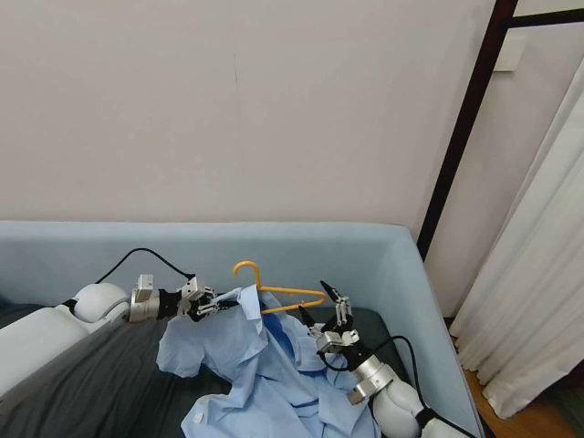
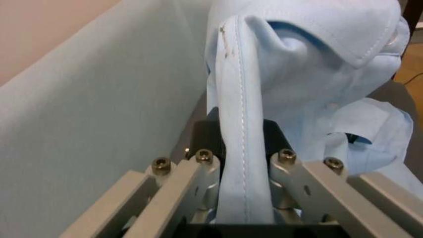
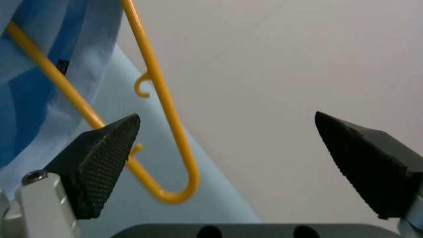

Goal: Pick up the clothes from the sofa and hang them on the clothes hanger.

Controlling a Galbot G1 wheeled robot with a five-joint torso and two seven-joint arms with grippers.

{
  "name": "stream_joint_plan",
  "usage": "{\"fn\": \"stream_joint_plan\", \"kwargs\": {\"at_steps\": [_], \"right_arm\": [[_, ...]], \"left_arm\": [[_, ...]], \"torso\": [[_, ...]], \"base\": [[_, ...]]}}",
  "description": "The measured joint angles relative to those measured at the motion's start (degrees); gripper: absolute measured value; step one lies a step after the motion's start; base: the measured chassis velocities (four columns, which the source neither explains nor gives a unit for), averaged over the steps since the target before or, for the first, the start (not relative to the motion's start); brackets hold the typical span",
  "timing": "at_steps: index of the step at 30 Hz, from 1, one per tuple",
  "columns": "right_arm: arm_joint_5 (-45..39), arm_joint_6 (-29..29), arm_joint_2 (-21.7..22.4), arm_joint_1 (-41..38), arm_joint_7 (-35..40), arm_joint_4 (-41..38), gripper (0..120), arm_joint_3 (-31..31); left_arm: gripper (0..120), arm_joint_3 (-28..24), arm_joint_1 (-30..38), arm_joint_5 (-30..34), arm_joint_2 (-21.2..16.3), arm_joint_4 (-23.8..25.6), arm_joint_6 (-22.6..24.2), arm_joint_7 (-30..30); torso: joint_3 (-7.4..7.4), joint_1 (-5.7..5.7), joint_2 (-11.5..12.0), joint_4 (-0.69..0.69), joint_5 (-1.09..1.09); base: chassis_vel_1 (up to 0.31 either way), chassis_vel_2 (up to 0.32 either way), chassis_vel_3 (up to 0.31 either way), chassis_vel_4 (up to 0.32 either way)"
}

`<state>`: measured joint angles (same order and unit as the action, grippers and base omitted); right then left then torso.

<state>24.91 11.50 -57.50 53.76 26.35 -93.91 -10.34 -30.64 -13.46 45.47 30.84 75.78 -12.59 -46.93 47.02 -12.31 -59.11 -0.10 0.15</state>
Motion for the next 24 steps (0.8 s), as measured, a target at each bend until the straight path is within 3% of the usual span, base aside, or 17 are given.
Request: {"fn": "stream_joint_plan", "kwargs": {"at_steps": [8,11,14,16,18,24], "right_arm": [[-18.0,-6.3,1.9,6.2,-0.1,-6.5,100,-0.5],[-25.4,-8.3,1.0,8.2,-0.8,-7.8,100,-1.5],[-27.7,-8.7,-0.2,8.7,-1.3,-7.4,100,-2.1],[-26.5,-8.9,-1.3,8.8,-1.4,-5.5,100,-2.3],[-19.4,-8.5,-2.2,8.5,-2.0,-1.9,100,-1.8],[-8.6,-6.4,-2.7,8.3,-2.9,2.7,100,-1.0]], "left_arm": [[7,1.7,-2.3,0.4,0.3,0.1,0.0,0.9],[7,2.4,-3.0,0.9,0.4,0.5,0.0,1.2],[7,2.7,-3.4,1.1,0.2,0.9,0.0,1.2],[7,3.0,-3.8,1.2,0.0,1.3,0.1,1.3],[7,3.4,-4.4,1.3,-0.5,1.8,0.1,1.3],[7,3.7,-4.8,1.4,-0.9,2.3,0.1,1.3]], "torso": [[0.0,0.0,0.0,0.01,0.0],[0.0,0.01,0.0,0.01,-0.01],[0.0,0.01,0.0,0.0,0.0],[0.0,0.01,0.0,0.02,0.0],[0.0,0.01,0.0,0.02,0.0],[0.0,0.01,0.0,0.02,-0.01]], "base": [[0.0,0.0,0.0,0.0],[0.0,0.0,0.0,0.0],[0.0,0.0,0.0,0.0],[0.0,0.0,0.0,0.0],[0.0,0.0,0.0,0.0],[0.0,0.0,0.0,0.0]]}}
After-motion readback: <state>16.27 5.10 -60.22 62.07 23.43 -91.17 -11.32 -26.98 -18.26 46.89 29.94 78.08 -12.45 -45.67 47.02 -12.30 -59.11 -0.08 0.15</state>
